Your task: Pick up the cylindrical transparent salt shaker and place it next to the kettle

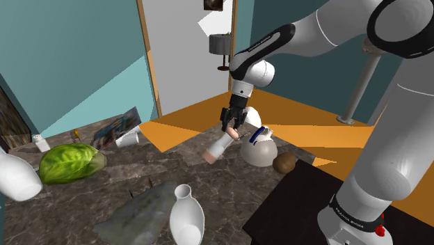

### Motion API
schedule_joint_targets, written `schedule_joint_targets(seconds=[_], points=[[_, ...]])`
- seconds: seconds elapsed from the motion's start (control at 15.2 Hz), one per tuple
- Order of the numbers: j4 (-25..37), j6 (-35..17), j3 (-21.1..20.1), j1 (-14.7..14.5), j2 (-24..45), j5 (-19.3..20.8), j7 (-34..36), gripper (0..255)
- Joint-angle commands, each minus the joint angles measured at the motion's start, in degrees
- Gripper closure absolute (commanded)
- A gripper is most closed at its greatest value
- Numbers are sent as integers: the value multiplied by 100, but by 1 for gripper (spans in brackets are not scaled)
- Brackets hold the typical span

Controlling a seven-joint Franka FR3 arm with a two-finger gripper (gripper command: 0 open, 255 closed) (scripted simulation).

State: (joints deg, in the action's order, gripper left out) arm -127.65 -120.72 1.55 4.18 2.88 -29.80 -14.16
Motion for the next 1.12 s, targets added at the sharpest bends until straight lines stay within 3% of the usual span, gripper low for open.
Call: schedule_joint_targets(seconds=[0.0,0.53,1.06], points=[[-35,-120,-6,-3,96,-46,-73,255],[-180,-637,-46,-18,536,-278,-405,255],[-180,-637,-47,-18,536,-278,-405,255]])
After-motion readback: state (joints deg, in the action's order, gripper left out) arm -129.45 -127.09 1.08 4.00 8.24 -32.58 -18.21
